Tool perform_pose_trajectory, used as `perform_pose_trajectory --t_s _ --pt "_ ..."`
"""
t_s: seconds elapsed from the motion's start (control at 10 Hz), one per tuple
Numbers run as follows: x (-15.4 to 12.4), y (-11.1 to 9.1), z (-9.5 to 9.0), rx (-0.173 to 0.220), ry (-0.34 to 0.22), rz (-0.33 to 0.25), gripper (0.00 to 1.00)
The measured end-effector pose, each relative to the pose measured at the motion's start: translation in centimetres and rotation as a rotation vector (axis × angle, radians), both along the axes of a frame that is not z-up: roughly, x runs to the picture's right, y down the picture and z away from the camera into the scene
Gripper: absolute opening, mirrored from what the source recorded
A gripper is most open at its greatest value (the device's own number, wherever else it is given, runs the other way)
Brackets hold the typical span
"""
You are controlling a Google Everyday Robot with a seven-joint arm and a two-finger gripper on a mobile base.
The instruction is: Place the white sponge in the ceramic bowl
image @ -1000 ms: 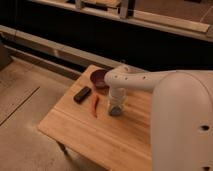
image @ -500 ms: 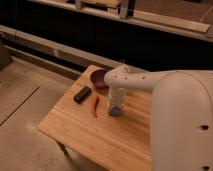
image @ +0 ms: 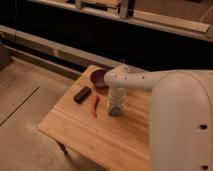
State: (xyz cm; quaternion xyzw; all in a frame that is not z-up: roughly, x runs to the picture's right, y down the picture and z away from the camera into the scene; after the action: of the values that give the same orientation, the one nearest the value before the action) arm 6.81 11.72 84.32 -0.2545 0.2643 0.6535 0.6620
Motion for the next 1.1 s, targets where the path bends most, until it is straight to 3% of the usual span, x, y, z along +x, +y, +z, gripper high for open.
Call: perform_pose_trajectory --t_s 0.1,0.2,0.3,0.6,0.8,1.1 --pt "1.3 -2.3 -0.2 0.029 0.048 0.019 0.14" --pt "1.6 -2.9 -0.2 0.038 0.058 0.024 0.14" --pt "3.3 -6.5 -1.7 0.099 0.119 0.041 0.14" --pt "2.9 -10.0 -4.2 0.175 0.148 0.018 0.14" --pt "1.7 -11.9 -5.1 0.197 0.153 -0.017 0.14" --pt "0.3 -14.3 -4.7 0.209 0.157 -0.084 0.14"
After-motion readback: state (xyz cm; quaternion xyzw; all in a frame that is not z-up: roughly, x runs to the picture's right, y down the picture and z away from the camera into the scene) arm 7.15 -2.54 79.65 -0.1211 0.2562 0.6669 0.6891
